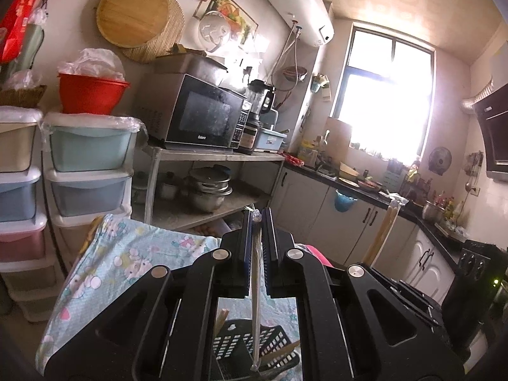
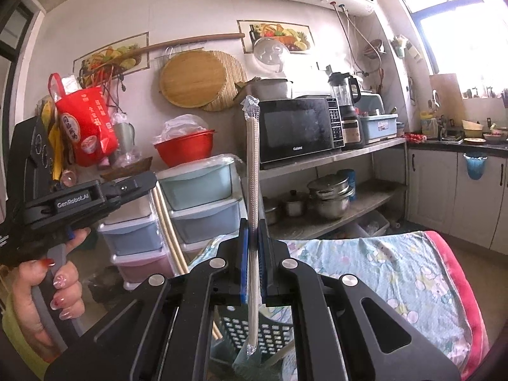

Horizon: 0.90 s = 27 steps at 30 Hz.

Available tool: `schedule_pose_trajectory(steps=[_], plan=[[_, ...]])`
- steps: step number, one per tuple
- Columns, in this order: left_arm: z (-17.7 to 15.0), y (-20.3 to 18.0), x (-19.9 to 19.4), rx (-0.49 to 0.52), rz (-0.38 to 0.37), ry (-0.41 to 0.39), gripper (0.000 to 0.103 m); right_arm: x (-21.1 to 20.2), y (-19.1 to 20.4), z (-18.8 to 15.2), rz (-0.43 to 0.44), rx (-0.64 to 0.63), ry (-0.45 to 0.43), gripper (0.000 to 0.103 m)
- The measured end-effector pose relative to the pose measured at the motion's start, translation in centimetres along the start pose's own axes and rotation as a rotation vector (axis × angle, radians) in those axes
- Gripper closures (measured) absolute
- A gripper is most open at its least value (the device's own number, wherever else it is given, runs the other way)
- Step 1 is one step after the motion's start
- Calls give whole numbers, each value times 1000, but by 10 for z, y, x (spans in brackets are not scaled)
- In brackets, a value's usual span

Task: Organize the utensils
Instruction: 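Lift the chopstick upright with the left gripper while the right gripper carries its chopstick over the caddy, then lower the chopstick into the caddy and open the left gripper while the right gripper releases its chopstick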

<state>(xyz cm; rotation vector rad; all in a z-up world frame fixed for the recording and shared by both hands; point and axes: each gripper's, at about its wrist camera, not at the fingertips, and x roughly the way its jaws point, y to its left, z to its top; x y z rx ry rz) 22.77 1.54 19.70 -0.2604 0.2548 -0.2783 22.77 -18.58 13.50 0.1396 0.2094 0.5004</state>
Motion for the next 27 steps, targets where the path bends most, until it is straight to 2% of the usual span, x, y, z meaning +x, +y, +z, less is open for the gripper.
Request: schedule_pose_trajectory(steps=[12,27], plan=[[-23,12,25,-15,20,41,100,30,-7,-18,-28,13,26,97],[-53,20,51,-15,32,113,99,57,-17,-47,-45,35,99,97]])
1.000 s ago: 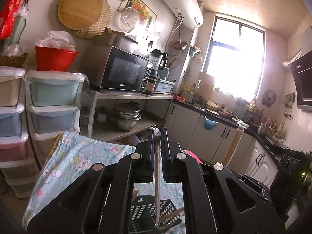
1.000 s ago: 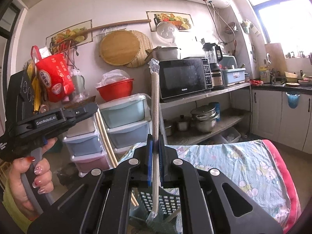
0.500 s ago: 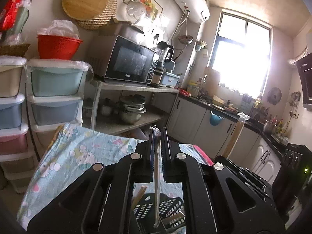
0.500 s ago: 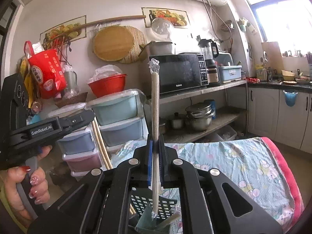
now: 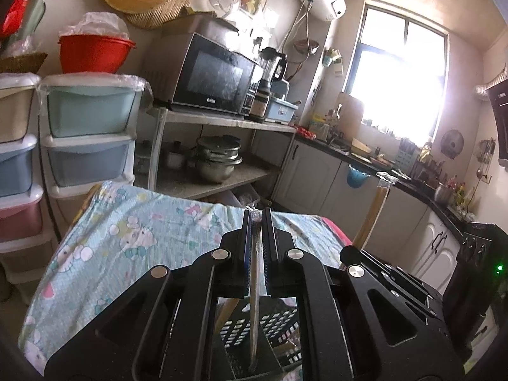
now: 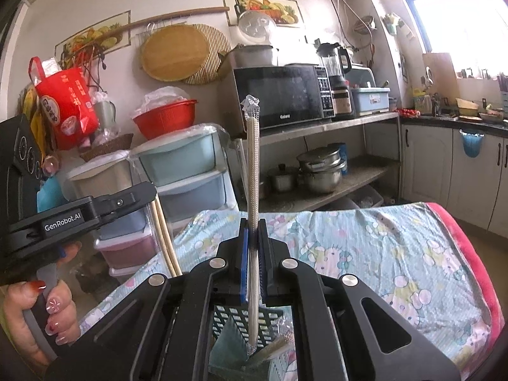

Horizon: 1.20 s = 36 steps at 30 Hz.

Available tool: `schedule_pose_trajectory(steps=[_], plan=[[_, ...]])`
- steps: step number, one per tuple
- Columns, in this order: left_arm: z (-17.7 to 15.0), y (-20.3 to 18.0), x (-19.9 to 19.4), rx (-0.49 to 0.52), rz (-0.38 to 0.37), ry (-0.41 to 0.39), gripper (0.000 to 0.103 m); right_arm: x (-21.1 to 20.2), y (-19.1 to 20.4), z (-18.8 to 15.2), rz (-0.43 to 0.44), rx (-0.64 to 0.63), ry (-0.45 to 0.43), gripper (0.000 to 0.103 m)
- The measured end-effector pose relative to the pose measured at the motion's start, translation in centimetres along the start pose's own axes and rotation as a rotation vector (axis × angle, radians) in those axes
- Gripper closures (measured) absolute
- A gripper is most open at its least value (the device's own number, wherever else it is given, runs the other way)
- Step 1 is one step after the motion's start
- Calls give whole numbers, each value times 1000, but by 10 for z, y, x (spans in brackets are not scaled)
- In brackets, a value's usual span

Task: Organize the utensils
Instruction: 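Lower the chopstick into the caddy and open the left gripper while the right gripper releases its chopstick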

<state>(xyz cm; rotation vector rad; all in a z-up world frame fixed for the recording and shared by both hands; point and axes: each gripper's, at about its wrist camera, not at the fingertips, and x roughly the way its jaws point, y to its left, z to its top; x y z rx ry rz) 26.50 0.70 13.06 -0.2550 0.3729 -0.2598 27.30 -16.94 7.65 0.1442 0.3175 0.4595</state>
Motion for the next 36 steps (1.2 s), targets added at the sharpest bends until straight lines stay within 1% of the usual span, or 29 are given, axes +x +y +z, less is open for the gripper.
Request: schedule_pose_trajectory(steps=[8,10,14,18,21,22,24,26,27,28,30,32,34,36], plan=[[-13,6,9,-13,5,42,99,6,-8,-11,-8,30,50,95],[-15,7,10,-16,8,49,99,6,-11,-12,-12,38,59,89],[-21,11,12,-30,8,62,99,5,-14,-14,-20,46,70,82],[-24,13,10,-39,12,68,99,0,-15,-15,-21,50,68,71],[-25,14,7,-48,18,68,91,-3,-16,-15,-24,51,67,68],[-25,15,6,-49,22,67,91,-4,-17,-16,-26,53,68,66],[-26,15,6,-51,25,70,91,-6,-18,-16,-29,59,70,65],[-26,17,4,-61,20,70,83,-9,-19,-17,-30,62,71,65],[-26,18,3,-62,21,70,76,-11,-20,-17,-31,62,70,65],[-26,18,2,-61,23,68,73,-13,-20,-17,-33,62,70,64],[-27,19,1,-65,21,71,72,-16,-20,-18,-34,64,70,62],[-28,19,0,-68,21,74,70,-17,-21,-18,-35,62,73,61],[-30,19,-1,-69,23,76,63,-20,-21,-19,-37,64,75,60],[-31,20,-2,-76,24,83,59,-23,-22,-20,-37,69,77,58]])
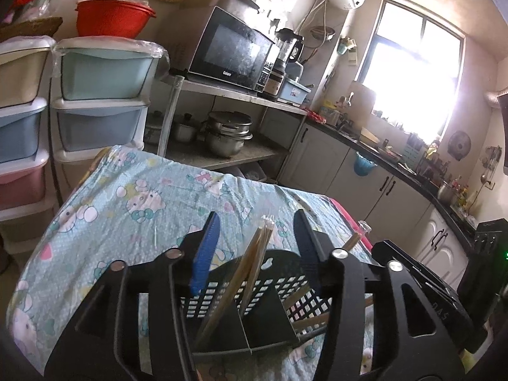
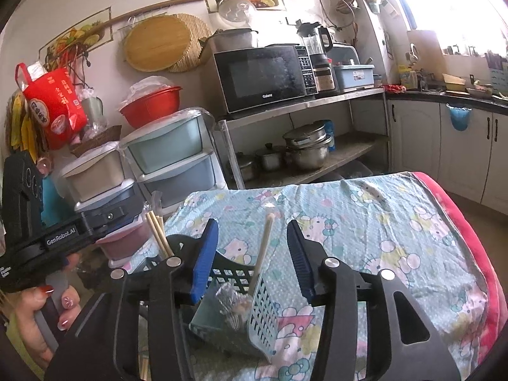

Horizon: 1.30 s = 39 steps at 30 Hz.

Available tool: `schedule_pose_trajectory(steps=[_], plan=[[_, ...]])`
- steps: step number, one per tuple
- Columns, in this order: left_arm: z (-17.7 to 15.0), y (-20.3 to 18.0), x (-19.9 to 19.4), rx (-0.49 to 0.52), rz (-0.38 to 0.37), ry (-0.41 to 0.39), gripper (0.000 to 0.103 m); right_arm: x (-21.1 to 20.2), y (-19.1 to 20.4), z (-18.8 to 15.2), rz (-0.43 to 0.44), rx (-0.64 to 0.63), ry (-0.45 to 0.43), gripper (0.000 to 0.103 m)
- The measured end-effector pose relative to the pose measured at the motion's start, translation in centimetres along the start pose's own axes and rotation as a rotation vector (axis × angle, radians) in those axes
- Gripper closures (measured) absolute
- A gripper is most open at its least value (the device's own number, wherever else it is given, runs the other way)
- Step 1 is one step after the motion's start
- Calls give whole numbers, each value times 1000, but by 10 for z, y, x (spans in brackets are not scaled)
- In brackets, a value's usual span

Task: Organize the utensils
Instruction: 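Lower the chopstick into the caddy and open the left gripper while the right gripper releases its chopstick, then move both grippers back from the caddy toward the loose chopsticks on the sheet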

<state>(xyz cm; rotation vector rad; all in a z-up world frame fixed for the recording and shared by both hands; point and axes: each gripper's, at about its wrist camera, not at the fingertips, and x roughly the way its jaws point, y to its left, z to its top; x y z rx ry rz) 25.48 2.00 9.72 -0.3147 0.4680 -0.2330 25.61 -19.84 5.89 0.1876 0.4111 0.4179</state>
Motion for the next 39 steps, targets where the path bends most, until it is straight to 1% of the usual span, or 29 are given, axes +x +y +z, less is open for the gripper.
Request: schedule_pose_trajectory(steps=[9,11,13,19,21,25,39], plan=[[-9,2,-7,-13,-1,38,37,-12,-3,-6,-5,14,8,56],[-12,2,-10,-15,-1,42,35,-16,-3,-6,-5,16,8,54],[-13,1,-13,-15,2,42,28,-21,-3,-7,-2,16,5,52],[-17,-1,-22,-4,11,42,12,-32,0,-9,0,13,7,48],[-19,-2,-26,-2,12,43,11,-34,1,-10,1,13,9,47],[-22,-2,-32,-2,10,46,11,-39,2,-13,4,20,11,42],[-39,0,-50,-27,17,50,11,-56,7,-31,12,32,47,40]])
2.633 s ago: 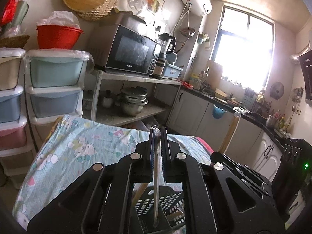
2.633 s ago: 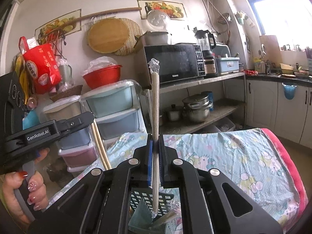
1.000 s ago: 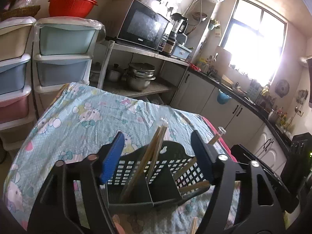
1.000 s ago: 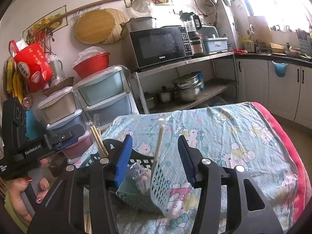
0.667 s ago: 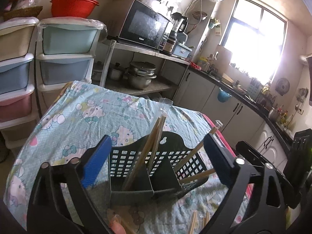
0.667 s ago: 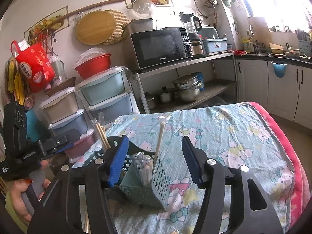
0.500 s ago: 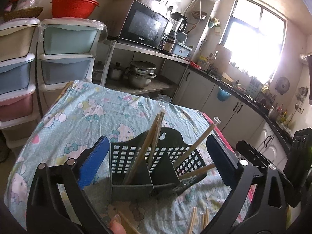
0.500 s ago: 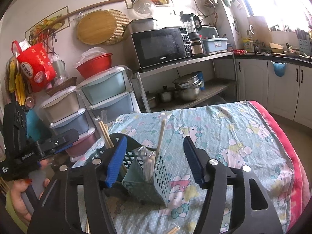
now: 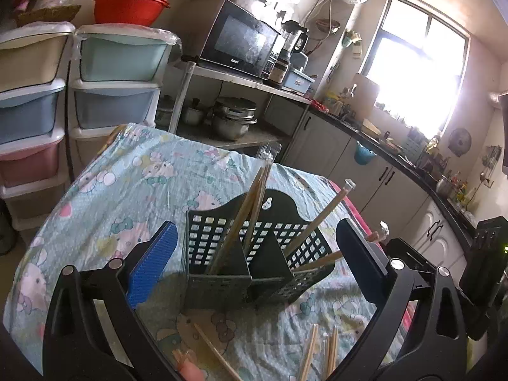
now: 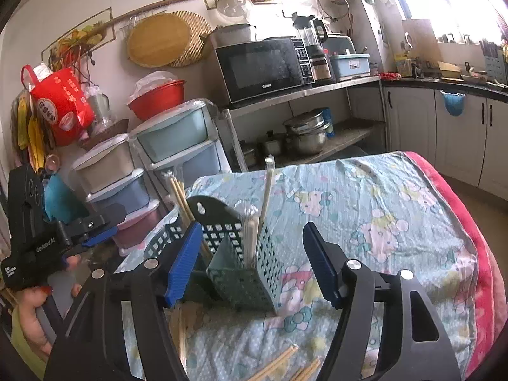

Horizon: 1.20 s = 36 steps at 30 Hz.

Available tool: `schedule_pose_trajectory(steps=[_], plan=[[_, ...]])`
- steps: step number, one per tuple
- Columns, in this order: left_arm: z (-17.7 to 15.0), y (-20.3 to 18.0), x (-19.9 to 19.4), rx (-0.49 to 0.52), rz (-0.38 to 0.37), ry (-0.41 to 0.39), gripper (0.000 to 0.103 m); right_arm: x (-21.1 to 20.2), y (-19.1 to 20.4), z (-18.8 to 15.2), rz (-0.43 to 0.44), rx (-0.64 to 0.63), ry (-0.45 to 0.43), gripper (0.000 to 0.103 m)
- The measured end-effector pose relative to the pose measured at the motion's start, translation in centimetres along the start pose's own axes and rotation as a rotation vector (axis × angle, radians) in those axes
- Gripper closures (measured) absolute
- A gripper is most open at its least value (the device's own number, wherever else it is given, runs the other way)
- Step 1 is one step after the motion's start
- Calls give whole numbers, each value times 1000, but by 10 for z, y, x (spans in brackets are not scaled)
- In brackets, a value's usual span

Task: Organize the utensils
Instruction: 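Move both grippers back from the caddy toward the loose chopsticks on the sheet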

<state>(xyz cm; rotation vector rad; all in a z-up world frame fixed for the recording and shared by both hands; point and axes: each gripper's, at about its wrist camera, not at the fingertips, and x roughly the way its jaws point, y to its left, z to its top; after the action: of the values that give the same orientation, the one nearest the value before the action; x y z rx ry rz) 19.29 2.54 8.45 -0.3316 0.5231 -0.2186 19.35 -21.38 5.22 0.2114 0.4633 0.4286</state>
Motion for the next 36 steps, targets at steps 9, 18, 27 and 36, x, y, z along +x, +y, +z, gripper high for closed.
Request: schedule_pose_trajectory(steps=[9,18,27,36], plan=[[-12,3,-3,-11,9,21,11,-5,-2,-16,-2,6,41,40],[-25,8,-6,-25,21,39,11,-6,-9,-31,-9,18,88,40],[-35,15,-10,-44,35,56,11,-8,-9,-43,-4,13,117,40],[-50,24,-7,-61,48,94,11,-7,-10,-55,-5,9,153,40]])
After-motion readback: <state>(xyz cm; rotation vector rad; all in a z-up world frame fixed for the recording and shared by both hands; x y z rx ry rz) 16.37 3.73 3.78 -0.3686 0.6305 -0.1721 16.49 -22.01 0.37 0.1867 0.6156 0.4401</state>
